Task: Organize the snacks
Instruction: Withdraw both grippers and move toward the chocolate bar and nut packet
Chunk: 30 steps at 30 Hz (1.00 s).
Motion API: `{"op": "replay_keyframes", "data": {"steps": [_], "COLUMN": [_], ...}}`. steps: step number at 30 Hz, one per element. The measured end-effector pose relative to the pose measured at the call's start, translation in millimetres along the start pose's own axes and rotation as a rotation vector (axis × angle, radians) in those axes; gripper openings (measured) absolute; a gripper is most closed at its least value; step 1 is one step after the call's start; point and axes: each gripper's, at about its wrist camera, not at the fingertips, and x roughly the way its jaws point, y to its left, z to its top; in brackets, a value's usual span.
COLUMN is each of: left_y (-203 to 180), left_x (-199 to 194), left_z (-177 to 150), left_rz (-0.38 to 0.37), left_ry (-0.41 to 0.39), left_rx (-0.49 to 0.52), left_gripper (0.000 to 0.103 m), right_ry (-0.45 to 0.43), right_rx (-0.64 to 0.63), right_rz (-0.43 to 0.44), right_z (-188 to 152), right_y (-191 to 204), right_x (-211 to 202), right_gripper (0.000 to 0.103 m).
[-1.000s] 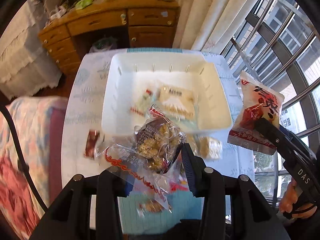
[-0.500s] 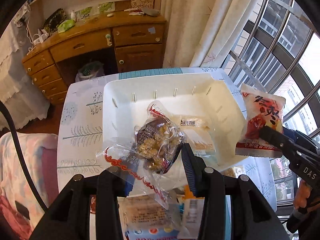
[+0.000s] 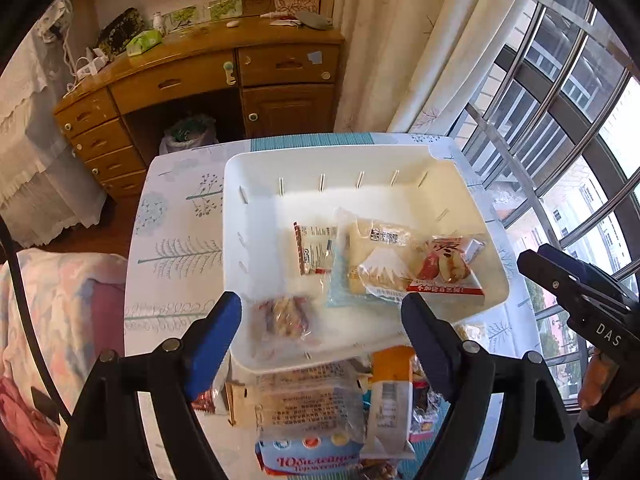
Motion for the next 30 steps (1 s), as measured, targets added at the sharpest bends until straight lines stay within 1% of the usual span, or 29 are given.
{"op": "replay_keyframes", "data": {"steps": [3,5,7,9,13,16,20,25,30], "left_y": [-2.8,-6.2,-8.6,-10.0,-13.3,-16.2,-20.0,-26.7,-29.6], "left_x": [-14.1,-24.1,-33.6,-43.5,-63.5,-76.8,-89.3,-105.3,-119.7], "left_z": [-9.0,-18.4,-30.6,-44.1,-76.7,-104.4,-136.4,-172.9,-197.5], "left_rz": [0.009,0.031,0.054,0.069,0.101,0.122,0.151,0.185,0.231], "left_ry": [-0.013,-0.024,-0.027,-0.033,-0.039,-0.041,-0.038,-0.040,-0.039], "left_rx": [-0.029,-0.042,-0.065,-0.091,-0.159,-0.207,-0.256,-0.312,-0.343], "left_gripper": [0.081,0.081,0.081,0.081,0.081,0.081,0.081,0.081,0.081], "right_ry": [-0.011,-0.020,-0.032,-0.027,-0.011,0.009,0.034,0.084,0.138], "right_rx": [-0.004,-0.002,0.015,0.037,0.028,0.014,-0.001,-0.011,0.057], "right_rz": [0.019,0.030,0.047,0.078,0.087,0.115,0.162,0.222,0.299], "right_z": [-4.0,-6.7,-12.9,-21.1,-37.3,-51.4,-70.6,-89.6,-106.4], "right_y": [-1.9,-4.9,-10.1,-16.8,-22.8,-26.4,-29.5,-29.2,-32.0], "right_x": [-13.4,-21.7,-32.0,-40.0,-52.0,-61.1,-71.9,-75.0,-75.2], "right_gripper": [0.061,0.066,0.068,0.069,0.070,0.072,0.078,0.079,0.079]}}
